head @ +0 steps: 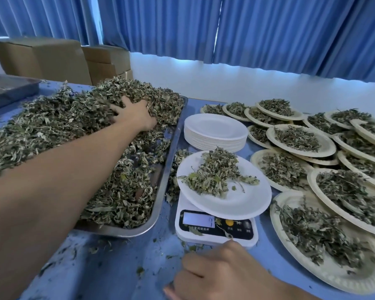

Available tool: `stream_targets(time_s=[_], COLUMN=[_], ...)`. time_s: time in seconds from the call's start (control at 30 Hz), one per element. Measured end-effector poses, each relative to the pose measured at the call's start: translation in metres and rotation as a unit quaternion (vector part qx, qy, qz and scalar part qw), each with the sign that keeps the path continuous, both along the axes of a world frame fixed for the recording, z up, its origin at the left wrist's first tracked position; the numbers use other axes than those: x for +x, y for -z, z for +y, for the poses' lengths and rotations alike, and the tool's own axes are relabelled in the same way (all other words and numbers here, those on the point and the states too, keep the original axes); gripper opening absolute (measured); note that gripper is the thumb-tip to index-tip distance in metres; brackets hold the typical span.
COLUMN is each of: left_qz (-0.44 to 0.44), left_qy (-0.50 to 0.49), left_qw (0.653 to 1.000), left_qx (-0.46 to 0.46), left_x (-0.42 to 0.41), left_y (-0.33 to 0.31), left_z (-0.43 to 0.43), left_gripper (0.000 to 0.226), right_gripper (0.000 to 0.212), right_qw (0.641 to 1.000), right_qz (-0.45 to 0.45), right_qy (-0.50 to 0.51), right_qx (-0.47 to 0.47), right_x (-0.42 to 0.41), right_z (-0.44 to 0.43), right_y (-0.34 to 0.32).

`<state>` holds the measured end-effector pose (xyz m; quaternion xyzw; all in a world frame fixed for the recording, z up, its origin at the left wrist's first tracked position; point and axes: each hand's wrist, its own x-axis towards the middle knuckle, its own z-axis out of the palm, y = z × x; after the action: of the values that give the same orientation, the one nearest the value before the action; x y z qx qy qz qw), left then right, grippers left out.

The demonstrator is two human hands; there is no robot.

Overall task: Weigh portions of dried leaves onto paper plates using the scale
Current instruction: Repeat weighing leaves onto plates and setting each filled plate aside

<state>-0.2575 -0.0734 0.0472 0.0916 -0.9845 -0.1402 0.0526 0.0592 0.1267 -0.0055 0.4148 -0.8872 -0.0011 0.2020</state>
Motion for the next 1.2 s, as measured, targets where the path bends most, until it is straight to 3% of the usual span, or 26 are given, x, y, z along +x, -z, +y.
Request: stream_targets(time_s=[0.1,0.17,0.27,0.47,0.73,0.87,0.93,1.03,1.1,1.2], left_qz=[-0.054,-0.046,-0.017,-0.016,-0.051,-0.081,-0.112,-0.169,-0.199,-0.199], left_qy=[-0.03,-0.026,-0.01,0.033,0.092,0.166,0.217,0.263,0.284,0.297], left_qw=[0.998,0.997,0.996,0.994,0.985,0.967,0.955,0.927,0.906,0.901], left_qx=[-0.003,-0.048,-0.09,-0.101,-0.134,-0.174,-0.169,-0.209,-0.242,-0.245], left_x=[-0.009,-0.01,-0.009,-0.001,0.009,0.015,0.02,0.032,0.042,0.057], left_y=[0.016,0.029,0.039,0.036,0.029,0.018,0.008,-0.012,-0.026,-0.046], left_z=[0.008,0.015,0.013,0.013,0.016,0.02,0.023,0.028,0.03,0.03], left_gripper=[0.067,0.063,0.065,0.049,0.041,0.049,0.046,0.044,0.029,0.018], right_gripper=[0.045,0.045,0.048,0.046,0.044,0.043,0.047,0.046,0.037,0.033], right_qw=[0.998,0.998,0.997,0.999,0.991,0.969,0.966,0.949,0.92,0.886], right_qz=[0.001,-0.037,0.002,-0.043,-0.089,-0.065,-0.038,-0.053,-0.109,-0.204], right_qy=[0.062,0.042,0.068,-0.006,-0.024,-0.049,0.036,0.244,0.344,0.393], right_qx=[0.021,-0.001,0.023,-0.004,-0.093,-0.232,-0.254,-0.195,-0.156,-0.137], right_x=[0.0,-0.001,-0.002,-0.001,0.002,-0.007,-0.03,-0.085,-0.12,-0.151], right_z=[0.0,0.0,-0.002,0.002,0.004,0.014,0.031,0.068,0.095,0.126], right_y=[0.002,0.007,0.002,0.001,-0.003,-0.043,-0.075,-0.117,-0.13,-0.124])
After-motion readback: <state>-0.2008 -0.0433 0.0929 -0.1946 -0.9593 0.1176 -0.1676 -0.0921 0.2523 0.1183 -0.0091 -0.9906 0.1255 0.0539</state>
